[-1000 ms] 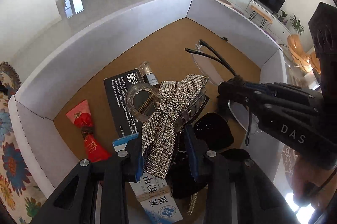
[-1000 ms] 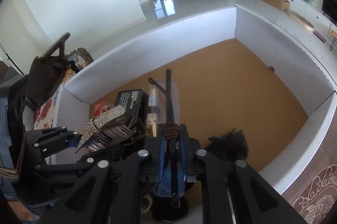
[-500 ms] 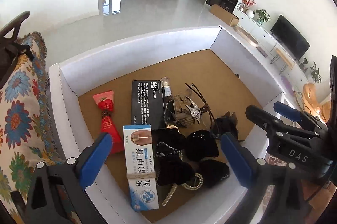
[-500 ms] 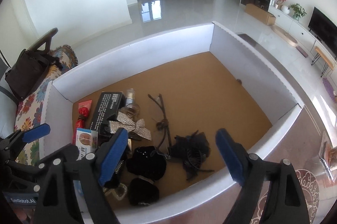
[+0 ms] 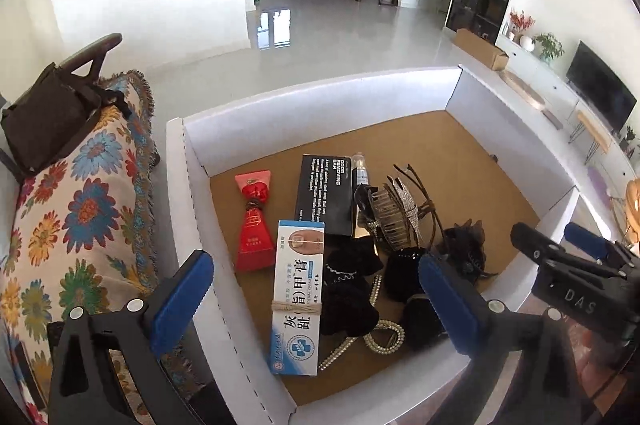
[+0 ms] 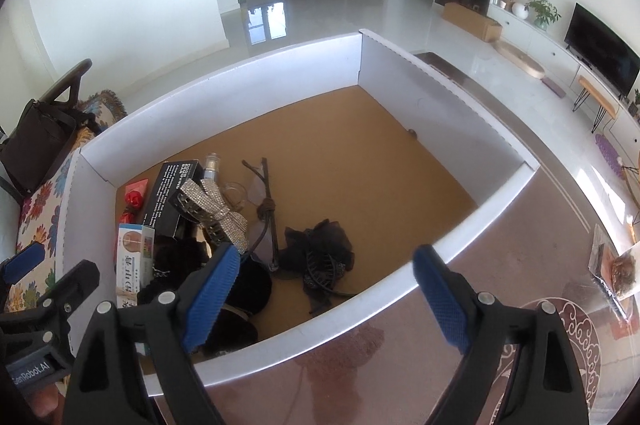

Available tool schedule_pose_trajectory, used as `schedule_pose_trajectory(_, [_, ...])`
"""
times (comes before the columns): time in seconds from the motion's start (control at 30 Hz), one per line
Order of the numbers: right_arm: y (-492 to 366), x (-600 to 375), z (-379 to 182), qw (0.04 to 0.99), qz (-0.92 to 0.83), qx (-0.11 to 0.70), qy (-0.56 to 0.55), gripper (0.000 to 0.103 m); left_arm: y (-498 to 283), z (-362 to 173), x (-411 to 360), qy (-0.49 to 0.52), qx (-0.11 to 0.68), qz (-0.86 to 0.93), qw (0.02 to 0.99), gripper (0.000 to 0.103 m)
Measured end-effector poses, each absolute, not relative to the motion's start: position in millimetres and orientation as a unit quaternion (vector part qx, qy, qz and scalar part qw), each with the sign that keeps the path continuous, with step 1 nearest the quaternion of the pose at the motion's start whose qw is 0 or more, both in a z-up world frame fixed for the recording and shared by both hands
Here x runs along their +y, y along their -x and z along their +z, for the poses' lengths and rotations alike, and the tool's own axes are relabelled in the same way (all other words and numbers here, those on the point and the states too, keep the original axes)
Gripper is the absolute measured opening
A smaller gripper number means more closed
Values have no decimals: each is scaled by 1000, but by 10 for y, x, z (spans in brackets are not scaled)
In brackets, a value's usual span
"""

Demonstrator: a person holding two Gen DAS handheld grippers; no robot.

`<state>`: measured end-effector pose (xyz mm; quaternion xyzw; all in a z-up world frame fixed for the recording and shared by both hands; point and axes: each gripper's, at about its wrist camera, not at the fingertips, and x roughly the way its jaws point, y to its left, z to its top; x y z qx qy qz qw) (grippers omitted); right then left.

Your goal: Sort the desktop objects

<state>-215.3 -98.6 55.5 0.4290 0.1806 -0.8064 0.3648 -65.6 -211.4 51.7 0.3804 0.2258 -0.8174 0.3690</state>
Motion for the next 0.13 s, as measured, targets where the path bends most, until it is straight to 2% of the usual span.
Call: schedule_pose_trajectory(0.13, [2102, -1065, 520, 373, -802, 187, -428, 89, 649, 581, -2099, -370, 210, -819, 385, 103])
